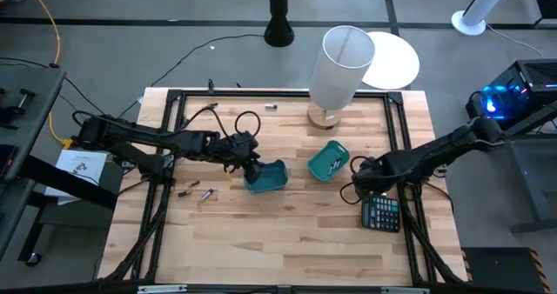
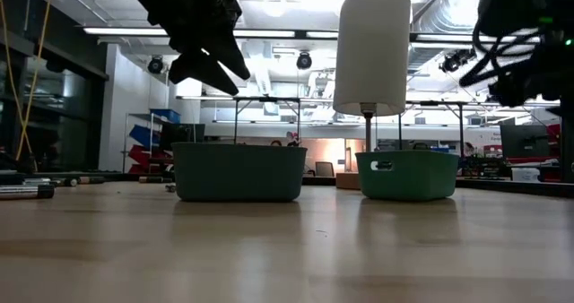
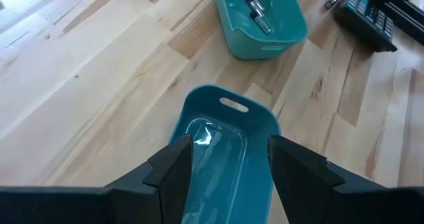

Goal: Sort batteries
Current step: Put the silver battery into the green bin

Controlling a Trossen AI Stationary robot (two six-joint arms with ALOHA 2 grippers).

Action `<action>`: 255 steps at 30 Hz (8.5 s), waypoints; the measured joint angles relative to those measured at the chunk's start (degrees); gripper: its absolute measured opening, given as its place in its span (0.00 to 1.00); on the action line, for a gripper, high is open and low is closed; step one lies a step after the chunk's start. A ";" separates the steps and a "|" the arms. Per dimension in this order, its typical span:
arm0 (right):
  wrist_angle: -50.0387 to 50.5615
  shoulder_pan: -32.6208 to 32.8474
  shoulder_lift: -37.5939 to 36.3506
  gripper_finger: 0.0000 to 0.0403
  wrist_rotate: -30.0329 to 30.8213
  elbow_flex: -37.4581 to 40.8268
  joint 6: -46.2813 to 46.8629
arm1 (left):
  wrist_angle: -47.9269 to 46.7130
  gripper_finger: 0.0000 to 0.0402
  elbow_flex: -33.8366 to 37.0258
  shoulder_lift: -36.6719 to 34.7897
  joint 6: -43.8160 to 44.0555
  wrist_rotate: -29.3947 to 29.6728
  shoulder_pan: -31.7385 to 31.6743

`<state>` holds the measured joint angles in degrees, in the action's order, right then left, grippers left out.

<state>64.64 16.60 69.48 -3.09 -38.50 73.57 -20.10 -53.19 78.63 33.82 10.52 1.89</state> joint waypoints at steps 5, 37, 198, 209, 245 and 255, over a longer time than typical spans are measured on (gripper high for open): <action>0.06 0.24 4.36 0.08 -0.05 0.00 -0.54 | 0.04 0.46 0.00 0.00 0.00 -0.12 0.00; -5.73 -0.46 25.16 0.20 -9.65 -0.74 -15.81 | 0.14 0.46 -0.02 0.00 -2.58 -0.96 0.02; -22.93 -8.35 -8.38 0.43 31.71 -24.22 -30.57 | -21.40 0.39 3.14 20.39 22.39 -10.26 -20.71; -22.81 -8.35 -8.38 0.43 32.06 -24.22 -31.57 | -20.30 0.07 2.40 19.89 22.92 -9.79 -18.75; -33.44 -8.31 -8.38 0.43 39.96 -24.24 -28.57 | 25.84 0.26 -32.47 38.75 -2.31 -18.10 -7.95; -33.13 -8.31 -8.38 0.43 39.71 -24.24 -29.71 | -12.69 0.51 -29.37 27.63 -12.01 -5.21 -10.26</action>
<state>31.51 8.29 61.10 36.62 -62.74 43.86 -32.79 -82.56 106.26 21.82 5.30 -8.37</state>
